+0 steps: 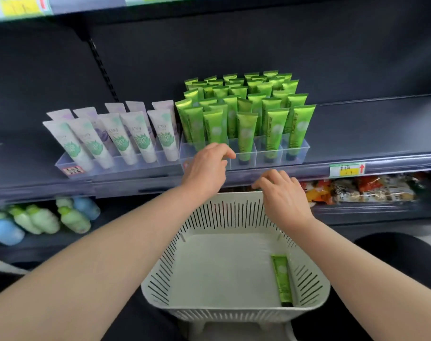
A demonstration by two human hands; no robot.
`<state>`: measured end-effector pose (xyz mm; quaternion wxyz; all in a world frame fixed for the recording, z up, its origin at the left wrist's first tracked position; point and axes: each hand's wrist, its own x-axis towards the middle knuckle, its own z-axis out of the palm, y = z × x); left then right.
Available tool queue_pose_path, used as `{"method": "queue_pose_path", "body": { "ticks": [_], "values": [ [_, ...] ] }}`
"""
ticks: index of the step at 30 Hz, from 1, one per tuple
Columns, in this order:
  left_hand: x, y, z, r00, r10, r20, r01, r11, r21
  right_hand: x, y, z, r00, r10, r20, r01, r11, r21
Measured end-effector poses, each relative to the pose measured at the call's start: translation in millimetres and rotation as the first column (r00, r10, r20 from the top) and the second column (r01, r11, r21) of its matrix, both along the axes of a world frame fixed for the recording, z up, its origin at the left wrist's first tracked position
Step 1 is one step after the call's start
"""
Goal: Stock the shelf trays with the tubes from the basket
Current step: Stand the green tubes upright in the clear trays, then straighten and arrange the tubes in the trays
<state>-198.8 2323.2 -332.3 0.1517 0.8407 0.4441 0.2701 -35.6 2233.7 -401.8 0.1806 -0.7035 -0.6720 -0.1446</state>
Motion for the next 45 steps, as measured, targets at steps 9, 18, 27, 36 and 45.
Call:
{"method": "queue_pose_path", "body": {
  "ticks": [9,18,27,36,45],
  "values": [
    [-18,-34,-122,0.942,-0.204,-0.267,0.100,0.929,-0.357,6,-28,-88,0.917,-0.333,-0.221,0.031,0.611,-0.791],
    [-46,-45,-199,0.880,-0.259,-0.398,-0.039,0.796,-0.604,1,-15,-150,0.989,-0.144,-0.026,0.031,0.378,-0.925],
    [-50,-43,-211,0.894,-0.219,-0.390,-0.071,0.792,-0.607,5,-15,-161,0.997,-0.068,0.032,0.056,0.386,-0.921],
    [-52,-46,-197,0.922,-0.166,-0.350,-0.094,0.780,-0.619,-14,-5,-131,0.954,-0.157,-0.255,-0.166,0.429,-0.888],
    [-48,-46,-152,0.961,-0.063,-0.268,-0.097,0.833,-0.544,-29,1,-52,0.888,-0.086,-0.452,-0.218,0.787,-0.577]
  ]
}}
